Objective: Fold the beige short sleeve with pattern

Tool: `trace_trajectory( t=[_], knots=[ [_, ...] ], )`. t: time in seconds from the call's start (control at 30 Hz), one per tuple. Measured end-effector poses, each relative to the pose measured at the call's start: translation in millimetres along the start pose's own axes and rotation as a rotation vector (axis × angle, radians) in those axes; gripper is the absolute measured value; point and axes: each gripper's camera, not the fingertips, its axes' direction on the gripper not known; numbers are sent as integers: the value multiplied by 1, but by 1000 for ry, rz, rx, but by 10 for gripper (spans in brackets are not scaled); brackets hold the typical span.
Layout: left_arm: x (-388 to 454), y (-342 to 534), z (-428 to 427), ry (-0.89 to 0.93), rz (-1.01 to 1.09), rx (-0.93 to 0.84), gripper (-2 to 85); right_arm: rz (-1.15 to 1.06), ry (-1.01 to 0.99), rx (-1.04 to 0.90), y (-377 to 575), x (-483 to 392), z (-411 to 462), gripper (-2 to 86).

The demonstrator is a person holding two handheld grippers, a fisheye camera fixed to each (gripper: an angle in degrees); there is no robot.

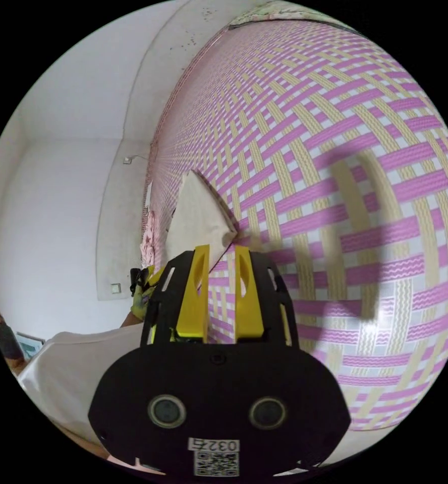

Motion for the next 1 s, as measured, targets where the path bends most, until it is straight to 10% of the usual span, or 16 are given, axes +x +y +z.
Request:
trace_trajectory(
  t=[1.0],
  knots=[
    [80,-31,53,-154,444,-177,136,-21,-34,-57,-23,33,-6,108]
  ],
)
